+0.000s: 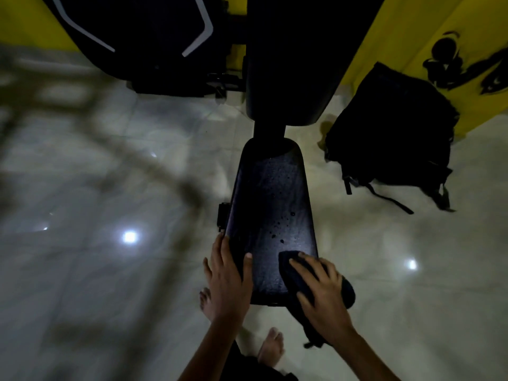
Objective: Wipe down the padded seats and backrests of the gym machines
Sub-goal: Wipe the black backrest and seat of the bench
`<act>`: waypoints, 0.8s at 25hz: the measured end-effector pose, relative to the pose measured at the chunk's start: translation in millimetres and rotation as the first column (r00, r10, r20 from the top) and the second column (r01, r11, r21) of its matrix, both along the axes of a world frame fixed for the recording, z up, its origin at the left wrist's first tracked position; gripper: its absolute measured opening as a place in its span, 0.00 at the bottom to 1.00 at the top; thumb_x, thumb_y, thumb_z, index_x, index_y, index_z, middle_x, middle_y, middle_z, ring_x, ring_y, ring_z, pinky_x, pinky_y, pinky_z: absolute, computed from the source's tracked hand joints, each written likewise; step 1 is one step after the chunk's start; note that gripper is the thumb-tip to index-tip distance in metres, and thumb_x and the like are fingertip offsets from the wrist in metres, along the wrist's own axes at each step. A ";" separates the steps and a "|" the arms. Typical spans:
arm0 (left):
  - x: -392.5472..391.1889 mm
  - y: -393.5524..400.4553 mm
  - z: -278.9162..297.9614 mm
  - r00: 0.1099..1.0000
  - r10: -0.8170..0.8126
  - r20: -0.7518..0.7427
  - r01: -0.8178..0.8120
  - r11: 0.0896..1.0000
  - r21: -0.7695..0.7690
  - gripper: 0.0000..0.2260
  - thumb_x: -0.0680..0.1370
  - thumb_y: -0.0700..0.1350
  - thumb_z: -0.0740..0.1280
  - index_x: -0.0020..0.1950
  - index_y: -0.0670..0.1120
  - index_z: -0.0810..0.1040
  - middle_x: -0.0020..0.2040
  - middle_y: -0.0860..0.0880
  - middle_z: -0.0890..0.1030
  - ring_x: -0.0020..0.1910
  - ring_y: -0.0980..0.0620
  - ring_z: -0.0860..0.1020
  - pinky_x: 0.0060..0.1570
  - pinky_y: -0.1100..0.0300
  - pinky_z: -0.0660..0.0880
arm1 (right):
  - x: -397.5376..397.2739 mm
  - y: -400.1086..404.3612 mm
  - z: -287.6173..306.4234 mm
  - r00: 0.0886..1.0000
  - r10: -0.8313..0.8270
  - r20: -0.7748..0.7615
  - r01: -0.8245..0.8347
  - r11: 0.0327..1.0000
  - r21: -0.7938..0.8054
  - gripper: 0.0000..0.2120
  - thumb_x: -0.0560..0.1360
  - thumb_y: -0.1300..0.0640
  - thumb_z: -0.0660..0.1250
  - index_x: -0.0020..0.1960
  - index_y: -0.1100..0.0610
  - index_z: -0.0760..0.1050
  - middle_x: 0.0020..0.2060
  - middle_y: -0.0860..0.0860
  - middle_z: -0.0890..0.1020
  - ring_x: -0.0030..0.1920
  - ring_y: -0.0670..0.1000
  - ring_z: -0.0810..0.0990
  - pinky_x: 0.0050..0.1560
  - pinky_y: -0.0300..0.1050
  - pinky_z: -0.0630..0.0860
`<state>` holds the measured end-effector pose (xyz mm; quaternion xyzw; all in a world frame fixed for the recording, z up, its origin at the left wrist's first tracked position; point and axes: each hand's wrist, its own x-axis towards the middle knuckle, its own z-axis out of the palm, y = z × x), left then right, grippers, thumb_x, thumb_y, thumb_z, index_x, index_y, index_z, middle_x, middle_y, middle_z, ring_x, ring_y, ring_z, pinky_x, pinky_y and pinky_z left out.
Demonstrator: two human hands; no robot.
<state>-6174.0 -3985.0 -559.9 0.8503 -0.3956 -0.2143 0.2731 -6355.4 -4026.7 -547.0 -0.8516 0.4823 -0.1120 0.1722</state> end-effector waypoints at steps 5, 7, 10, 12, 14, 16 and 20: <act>-15.3 -10.3 -8.4 0.987 0.158 0.030 -0.160 0.986 0.053 0.33 0.76 0.63 0.46 0.74 0.44 0.63 0.74 0.46 0.64 0.70 0.46 0.64 0.71 0.43 0.56 | 48.8 -79.1 0.2 0.981 -0.176 -0.087 0.177 0.984 0.011 0.25 0.71 0.53 0.60 0.69 0.52 0.68 0.65 0.57 0.71 0.60 0.59 0.65 0.55 0.61 0.69; -21.8 -15.5 -13.1 0.970 0.231 0.071 -0.235 0.970 0.065 0.31 0.77 0.61 0.47 0.73 0.44 0.64 0.72 0.45 0.67 0.69 0.44 0.67 0.68 0.44 0.59 | 59.2 -105.3 -2.6 0.979 -0.154 -0.131 0.159 0.987 0.030 0.26 0.73 0.51 0.62 0.71 0.53 0.66 0.69 0.56 0.67 0.63 0.60 0.64 0.58 0.61 0.66; -29.1 -21.0 -14.7 0.954 0.279 0.109 -0.288 0.954 0.078 0.27 0.79 0.57 0.50 0.72 0.44 0.65 0.70 0.44 0.70 0.65 0.42 0.71 0.62 0.45 0.66 | 44.1 -77.8 -7.3 0.985 -0.112 -0.134 0.102 0.992 -0.077 0.26 0.75 0.43 0.54 0.70 0.51 0.68 0.68 0.53 0.70 0.63 0.59 0.65 0.56 0.61 0.70; -32.1 -22.7 -13.5 0.952 0.281 0.123 -0.291 0.953 0.079 0.26 0.79 0.57 0.50 0.71 0.43 0.66 0.69 0.43 0.71 0.64 0.42 0.72 0.60 0.45 0.68 | 25.3 -41.5 -10.3 0.992 -0.071 -0.102 0.064 0.995 -0.073 0.23 0.78 0.43 0.51 0.69 0.49 0.68 0.68 0.52 0.70 0.63 0.57 0.66 0.54 0.60 0.71; -34.0 -21.7 -11.4 0.952 0.274 0.135 -0.286 0.954 0.084 0.27 0.78 0.57 0.51 0.71 0.42 0.66 0.69 0.43 0.71 0.63 0.41 0.72 0.59 0.45 0.68 | 18.7 -35.7 -14.8 0.998 -0.028 -0.056 0.022 0.995 -0.094 0.21 0.81 0.44 0.48 0.69 0.47 0.68 0.67 0.51 0.70 0.61 0.58 0.67 0.52 0.59 0.73; -34.1 -21.6 -11.2 0.954 0.258 0.152 -0.275 0.957 0.097 0.28 0.78 0.57 0.52 0.71 0.41 0.66 0.69 0.42 0.71 0.63 0.40 0.72 0.59 0.45 0.69 | 25.8 -64.7 -20.2 0.999 -0.013 -0.031 0.008 0.990 -0.140 0.20 0.80 0.46 0.52 0.67 0.47 0.71 0.66 0.52 0.72 0.60 0.59 0.66 0.50 0.58 0.74; -34.7 -20.1 -14.6 0.960 0.226 0.162 -0.248 0.961 0.126 0.29 0.77 0.58 0.52 0.71 0.41 0.65 0.70 0.42 0.69 0.64 0.41 0.70 0.60 0.45 0.68 | 58.2 -141.7 -26.8 0.998 -0.054 -0.023 0.049 0.985 -0.163 0.20 0.77 0.48 0.54 0.65 0.49 0.74 0.65 0.54 0.74 0.60 0.60 0.66 0.49 0.60 0.74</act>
